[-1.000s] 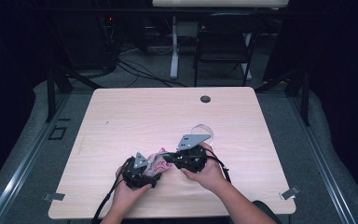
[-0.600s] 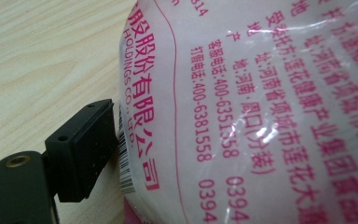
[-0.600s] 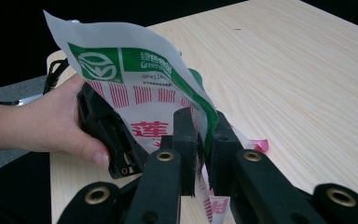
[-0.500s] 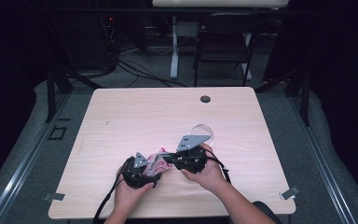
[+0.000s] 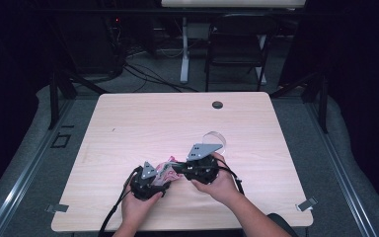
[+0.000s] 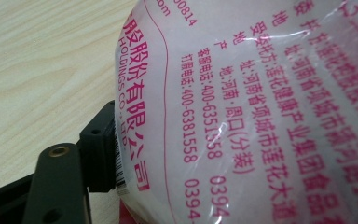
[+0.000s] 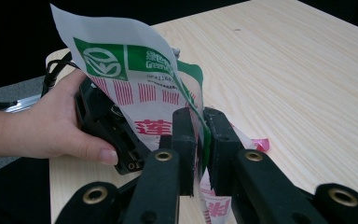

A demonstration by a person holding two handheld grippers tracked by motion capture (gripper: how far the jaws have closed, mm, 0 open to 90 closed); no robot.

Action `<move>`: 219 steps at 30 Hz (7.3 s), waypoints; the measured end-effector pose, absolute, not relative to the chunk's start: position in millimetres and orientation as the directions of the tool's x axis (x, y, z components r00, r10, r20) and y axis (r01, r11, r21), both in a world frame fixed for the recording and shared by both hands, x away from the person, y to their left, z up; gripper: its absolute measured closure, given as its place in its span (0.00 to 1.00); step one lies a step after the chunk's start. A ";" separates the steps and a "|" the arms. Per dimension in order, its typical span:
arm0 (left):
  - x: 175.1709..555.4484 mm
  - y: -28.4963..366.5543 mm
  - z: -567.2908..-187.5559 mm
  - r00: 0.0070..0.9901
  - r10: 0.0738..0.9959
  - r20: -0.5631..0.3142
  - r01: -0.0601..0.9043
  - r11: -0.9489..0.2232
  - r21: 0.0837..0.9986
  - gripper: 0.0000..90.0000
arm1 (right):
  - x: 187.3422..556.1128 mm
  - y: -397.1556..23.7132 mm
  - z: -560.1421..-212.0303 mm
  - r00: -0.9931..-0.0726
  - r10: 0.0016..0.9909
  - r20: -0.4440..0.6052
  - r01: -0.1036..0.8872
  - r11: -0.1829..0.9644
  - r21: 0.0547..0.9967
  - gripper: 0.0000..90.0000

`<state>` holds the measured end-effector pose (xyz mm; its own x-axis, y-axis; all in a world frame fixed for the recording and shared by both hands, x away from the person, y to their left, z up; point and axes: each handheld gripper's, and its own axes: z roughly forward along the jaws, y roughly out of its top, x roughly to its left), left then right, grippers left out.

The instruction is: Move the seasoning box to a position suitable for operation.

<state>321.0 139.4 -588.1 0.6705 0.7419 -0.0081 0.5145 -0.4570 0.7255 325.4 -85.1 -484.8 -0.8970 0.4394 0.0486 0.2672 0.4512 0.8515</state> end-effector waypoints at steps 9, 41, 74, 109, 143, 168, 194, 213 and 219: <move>318.8 139.4 -587.8 0.654 0.756 0.012 0.505 -0.449 0.737 0.45 | 325.1 -85.3 -484.6 -0.898 0.438 0.046 0.264 0.452 0.852 0.92; 319.6 135.4 -563.7 0.667 0.729 0.151 0.417 -0.534 0.736 0.66 | 318.4 -101.7 -473.5 -0.889 0.452 0.077 0.272 0.385 0.882 0.77; 333.9 124.6 -511.6 0.602 0.661 0.448 0.202 -0.669 0.715 0.66 | 289.7 -164.3 -435.0 -0.818 0.572 0.052 0.238 0.255 0.937 0.68; 327.2 115.7 -520.9 0.661 0.583 0.472 0.189 -0.739 0.647 0.66 | 285.1 -133.4 -437.5 -0.880 0.428 -0.206 0.009 0.450 0.893 0.54; 312.0 117.2 -522.7 0.590 0.591 0.550 0.174 -0.758 0.628 0.67 | 303.8 -121.2 -454.8 -0.899 0.423 0.108 0.280 0.367 0.887 1.00; 324.2 94.7 -503.2 0.548 0.479 0.686 0.079 -0.846 0.527 0.67 | 316.3 -145.9 -464.2 -0.840 0.519 0.159 0.348 0.291 0.891 0.88; 318.6 94.6 -512.8 0.507 0.438 0.742 0.032 -0.870 0.492 0.68 | 317.8 -152.6 -482.0 -0.816 0.558 0.151 0.373 0.308 0.875 0.91; 312.6 98.3 -509.6 0.422 0.406 0.811 0.016 -0.898 0.441 0.68 | 315.3 -156.6 -480.9 -0.822 0.550 0.148 0.363 0.306 0.880 0.97; 311.7 95.5 -502.5 0.409 0.372 0.833 0.004 -0.914 0.406 0.68 | 313.1 -157.4 -479.0 -0.823 0.551 0.142 0.352 0.297 0.887 1.00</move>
<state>311.7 95.5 -502.5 0.4090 0.3720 0.8333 0.0038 -0.9138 0.4061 313.1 -157.4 -479.0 -0.8226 0.5505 0.1423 0.3524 0.2971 0.8875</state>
